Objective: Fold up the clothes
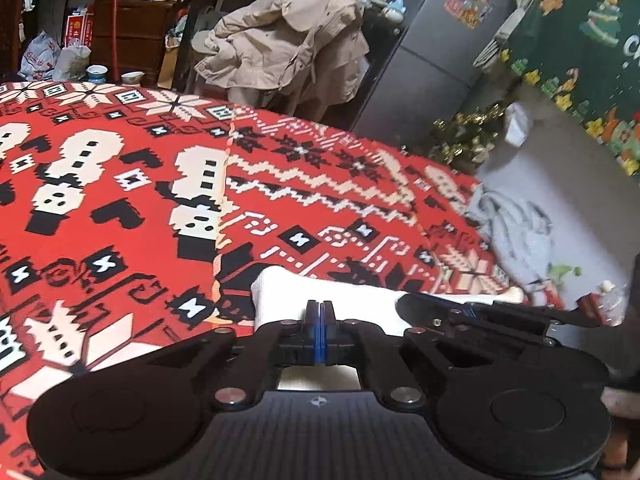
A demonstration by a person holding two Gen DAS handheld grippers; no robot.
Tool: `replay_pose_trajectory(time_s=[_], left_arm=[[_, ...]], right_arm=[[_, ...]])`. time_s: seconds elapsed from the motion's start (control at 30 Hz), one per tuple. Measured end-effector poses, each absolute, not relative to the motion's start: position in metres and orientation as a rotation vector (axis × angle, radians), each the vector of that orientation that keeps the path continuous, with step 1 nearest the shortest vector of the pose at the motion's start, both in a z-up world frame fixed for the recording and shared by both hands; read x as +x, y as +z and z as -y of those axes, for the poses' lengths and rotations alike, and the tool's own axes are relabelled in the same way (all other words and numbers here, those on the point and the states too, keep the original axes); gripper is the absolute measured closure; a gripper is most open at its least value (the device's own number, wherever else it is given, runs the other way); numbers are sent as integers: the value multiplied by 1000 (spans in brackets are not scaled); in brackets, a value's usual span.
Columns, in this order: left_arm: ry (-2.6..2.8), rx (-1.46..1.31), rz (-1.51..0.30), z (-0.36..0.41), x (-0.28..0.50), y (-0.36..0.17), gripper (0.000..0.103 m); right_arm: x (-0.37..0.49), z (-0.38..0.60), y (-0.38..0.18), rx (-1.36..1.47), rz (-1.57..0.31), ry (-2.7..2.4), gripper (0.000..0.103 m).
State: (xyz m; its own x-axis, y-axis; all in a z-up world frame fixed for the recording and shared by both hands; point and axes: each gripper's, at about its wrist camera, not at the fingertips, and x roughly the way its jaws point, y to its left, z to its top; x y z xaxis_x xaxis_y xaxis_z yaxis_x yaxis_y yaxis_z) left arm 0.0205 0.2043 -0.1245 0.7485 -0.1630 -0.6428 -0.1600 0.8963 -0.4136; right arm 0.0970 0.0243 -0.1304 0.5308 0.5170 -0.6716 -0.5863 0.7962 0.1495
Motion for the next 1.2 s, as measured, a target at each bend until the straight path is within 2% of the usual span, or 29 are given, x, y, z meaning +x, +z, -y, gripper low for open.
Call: replay_pose_trajectory(time_s=[0.17, 0.3, 0.43, 0.6, 0.63, 0.73, 0.93, 1.13, 1.2], left_arm=[[-55, -493, -762, -195, 9, -123, 100], [-25, -460, -794, -190, 9, -132, 101], [-24, -454, -796, -195, -1, -132, 101], [-12, -477, -789, -200, -17, -126, 100], [-14, -478, -780, -200, -20, -123, 100], [-48, -501, -777, -196, -28, -120, 100], [-40, -477, -837, -190, -41, -130, 100], [-46, -517, -846, -195, -60, -129, 100], [-59, -516, -845, -190, -64, -126, 100]], right_arm=[[74, -12, -118, 2, -746, 745, 96], [59, -28, -127, -76, -770, 762, 97], [58, -18, -131, -68, -775, 735, 103], [65, 10, -131, -33, -801, 637, 102], [63, 14, -128, -15, -792, 639, 98], [49, 15, -117, -2, -766, 689, 95], [19, -5, -127, -75, -820, 739, 95], [14, 28, -130, -62, -828, 660, 100], [5, 32, -125, -58, -815, 660, 95]])
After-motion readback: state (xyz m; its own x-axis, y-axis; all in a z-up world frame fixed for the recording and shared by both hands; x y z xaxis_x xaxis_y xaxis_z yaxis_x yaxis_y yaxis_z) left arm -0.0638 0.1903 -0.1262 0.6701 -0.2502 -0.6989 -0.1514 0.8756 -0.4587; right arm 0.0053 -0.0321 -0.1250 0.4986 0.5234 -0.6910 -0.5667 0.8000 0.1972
